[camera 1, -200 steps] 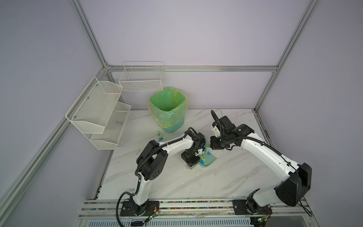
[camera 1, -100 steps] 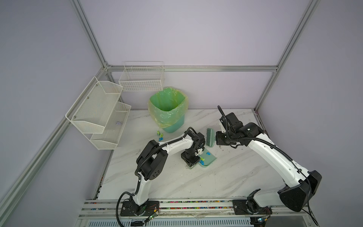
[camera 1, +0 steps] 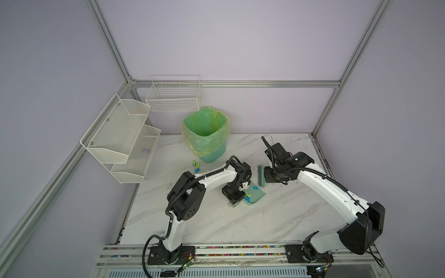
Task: Sweep away the paper scraps from the table
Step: 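Sweep the scraps into the dustpan with the right gripper's brush while the left holds it, then lift the loaded dustpan to the bin with the left while the right raises the brush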
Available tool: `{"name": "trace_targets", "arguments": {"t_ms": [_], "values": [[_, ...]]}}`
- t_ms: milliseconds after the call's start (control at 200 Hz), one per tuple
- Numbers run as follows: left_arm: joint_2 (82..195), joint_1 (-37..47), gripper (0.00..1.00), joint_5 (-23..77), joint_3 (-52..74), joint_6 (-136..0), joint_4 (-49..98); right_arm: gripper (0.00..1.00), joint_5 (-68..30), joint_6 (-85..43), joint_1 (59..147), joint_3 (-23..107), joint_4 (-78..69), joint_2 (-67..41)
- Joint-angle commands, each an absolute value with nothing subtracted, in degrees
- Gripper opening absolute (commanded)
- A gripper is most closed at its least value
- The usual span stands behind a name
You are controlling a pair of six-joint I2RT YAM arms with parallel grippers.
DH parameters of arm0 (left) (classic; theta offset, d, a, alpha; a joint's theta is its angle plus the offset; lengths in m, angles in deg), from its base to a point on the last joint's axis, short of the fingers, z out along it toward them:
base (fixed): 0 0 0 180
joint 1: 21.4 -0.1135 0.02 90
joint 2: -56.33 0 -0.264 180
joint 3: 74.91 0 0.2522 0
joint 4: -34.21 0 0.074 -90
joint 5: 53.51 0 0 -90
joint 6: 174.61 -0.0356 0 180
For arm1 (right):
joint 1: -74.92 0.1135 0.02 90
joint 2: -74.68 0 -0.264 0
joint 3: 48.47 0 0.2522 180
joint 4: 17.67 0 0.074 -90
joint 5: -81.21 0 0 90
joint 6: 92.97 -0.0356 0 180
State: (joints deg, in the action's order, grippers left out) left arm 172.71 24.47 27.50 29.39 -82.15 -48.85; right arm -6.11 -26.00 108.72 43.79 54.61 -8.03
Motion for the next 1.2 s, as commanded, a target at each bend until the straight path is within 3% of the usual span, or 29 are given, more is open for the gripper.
{"name": "trace_targets", "arguments": {"t_ms": [0,330,840,1195], "values": [[171.9,24.0,0.0,28.0,32.3,-81.3,-49.1,0.0,-9.0,-25.4,108.9,42.5,53.8,-6.1],[171.8,23.6,0.0,28.4,33.5,-80.1,-48.7,0.0,-16.0,-28.6,108.9,41.8,49.0,0.1],[171.3,23.2,0.0,33.4,40.1,-76.1,-50.1,0.0,8.3,-29.2,108.5,45.2,51.5,0.5],[171.3,23.1,0.0,37.4,51.3,-72.7,-54.2,0.0,14.1,-25.6,104.7,45.5,50.0,2.4]]}}
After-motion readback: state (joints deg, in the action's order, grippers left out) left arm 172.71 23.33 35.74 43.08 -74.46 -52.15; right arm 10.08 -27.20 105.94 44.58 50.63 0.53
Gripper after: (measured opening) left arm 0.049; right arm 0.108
